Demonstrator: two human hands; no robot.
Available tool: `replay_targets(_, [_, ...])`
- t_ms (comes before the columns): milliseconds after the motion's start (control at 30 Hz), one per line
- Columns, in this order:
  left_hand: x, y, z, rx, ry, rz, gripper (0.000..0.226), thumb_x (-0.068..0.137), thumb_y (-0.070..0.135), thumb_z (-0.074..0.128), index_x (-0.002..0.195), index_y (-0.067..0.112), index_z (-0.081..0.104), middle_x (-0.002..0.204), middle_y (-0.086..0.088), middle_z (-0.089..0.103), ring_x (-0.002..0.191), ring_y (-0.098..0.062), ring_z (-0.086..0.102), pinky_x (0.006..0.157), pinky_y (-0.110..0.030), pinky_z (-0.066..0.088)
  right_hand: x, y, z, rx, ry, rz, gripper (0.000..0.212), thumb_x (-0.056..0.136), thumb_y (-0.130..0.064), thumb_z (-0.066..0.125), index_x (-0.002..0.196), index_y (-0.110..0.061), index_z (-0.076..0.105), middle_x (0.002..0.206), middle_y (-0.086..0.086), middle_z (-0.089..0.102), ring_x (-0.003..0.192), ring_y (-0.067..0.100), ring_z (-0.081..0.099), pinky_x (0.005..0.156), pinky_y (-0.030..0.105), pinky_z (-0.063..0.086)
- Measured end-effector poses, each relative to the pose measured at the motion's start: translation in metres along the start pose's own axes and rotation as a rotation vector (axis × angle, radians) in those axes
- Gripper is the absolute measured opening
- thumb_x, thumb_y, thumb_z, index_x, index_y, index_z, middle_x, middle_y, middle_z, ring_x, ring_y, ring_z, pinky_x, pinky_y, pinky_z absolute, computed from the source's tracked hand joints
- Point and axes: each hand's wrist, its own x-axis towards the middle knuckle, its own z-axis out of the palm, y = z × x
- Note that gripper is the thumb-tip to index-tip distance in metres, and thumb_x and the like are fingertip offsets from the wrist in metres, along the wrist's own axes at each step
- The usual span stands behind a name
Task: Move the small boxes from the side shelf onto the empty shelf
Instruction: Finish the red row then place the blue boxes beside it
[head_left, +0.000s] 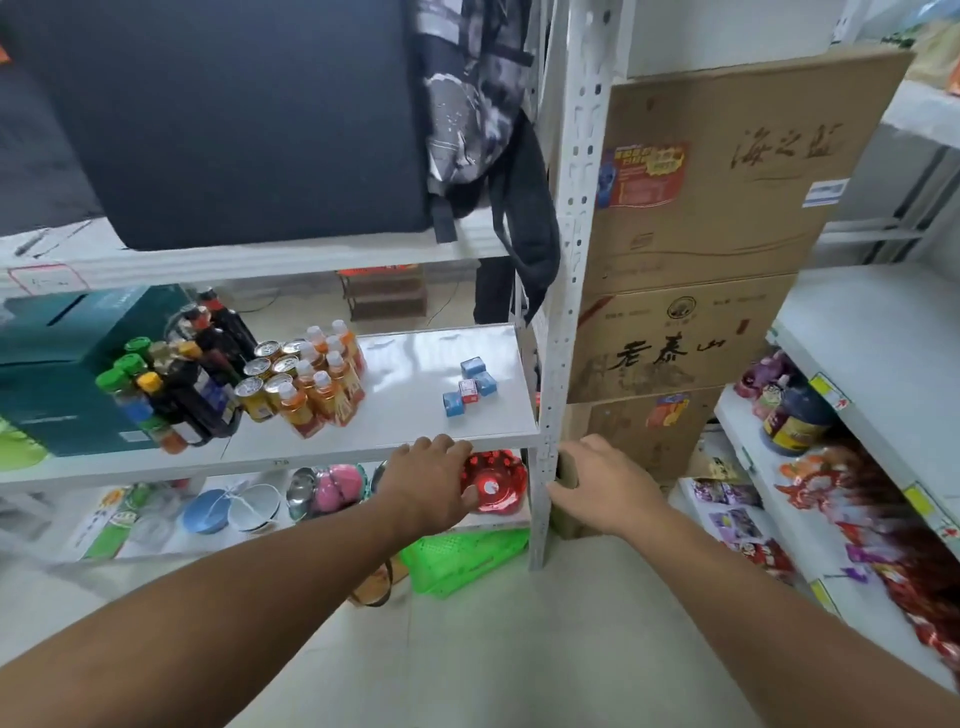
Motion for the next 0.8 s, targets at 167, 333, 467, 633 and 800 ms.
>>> replay_targets(167, [0.013, -0.051, 0.017, -0.058, -0.020, -0.041, 0.072, 0.096, 0.068, 0.044, 0.155, 0.025, 0.042, 0.152, -0.006, 0.053, 0.135, -0.031, 0.053, 0.110, -0.051, 0.047, 0.030, -0.041, 0.011, -0.042, -0.019, 0.029, 0.064, 0.087, -0.062, 0.058, 0.145, -0.035, 0.054, 0.139, -0.001, 0.054, 0.125, 0.023, 0.060, 0.098, 0.046, 0.056])
replay_targets(333, [0.043, -0.107, 0.031, -0.147, -0.056, -0.080, 0.078, 0.094, 0.072, 0.047, 0.155, 0.025, 0.040, 0.151, -0.005, 0.053, 0.134, -0.030, 0.053, 0.108, -0.051, 0.049, 0.062, -0.085, 0.029, -0.030, -0.060, 0.060, 0.057, 0.093, -0.047, 0.057, 0.147, -0.028, 0.054, 0.151, 0.001, 0.050, 0.131, 0.020, 0.056, 0.104, 0.040, 0.051])
replay_targets(467, [0.072, -0.144, 0.041, -0.156, -0.026, -0.066, 0.079, 0.090, 0.078, 0.048, 0.149, 0.025, 0.046, 0.143, -0.003, 0.058, 0.127, -0.028, 0.057, 0.099, -0.049, 0.052, 0.091, -0.113, 0.046, -0.029, -0.077, 0.085, 0.052, 0.091, -0.046, 0.061, 0.139, -0.024, 0.059, 0.145, 0.002, 0.055, 0.118, 0.017, 0.063, 0.100, 0.040, 0.055])
replay_targets(633, [0.108, -0.173, 0.044, -0.175, -0.016, -0.041, 0.077, 0.092, 0.076, 0.052, 0.149, 0.025, 0.047, 0.143, -0.002, 0.059, 0.127, -0.027, 0.058, 0.098, -0.048, 0.053, 0.132, -0.128, 0.062, -0.061, -0.100, 0.137, 0.054, 0.084, -0.053, 0.063, 0.129, -0.025, 0.066, 0.127, 0.002, 0.063, 0.112, 0.022, 0.068, 0.098, 0.046, 0.059])
replay_targets(800, [0.139, -0.180, 0.053, -0.250, -0.055, -0.087, 0.074, 0.092, 0.076, 0.053, 0.147, 0.027, 0.049, 0.140, 0.000, 0.061, 0.124, -0.026, 0.059, 0.093, -0.046, 0.056, 0.170, -0.132, 0.064, -0.064, -0.082, 0.123, 0.056, 0.093, -0.051, 0.062, 0.142, -0.026, 0.059, 0.131, 0.004, 0.060, 0.113, 0.022, 0.066, 0.096, 0.043, 0.058])
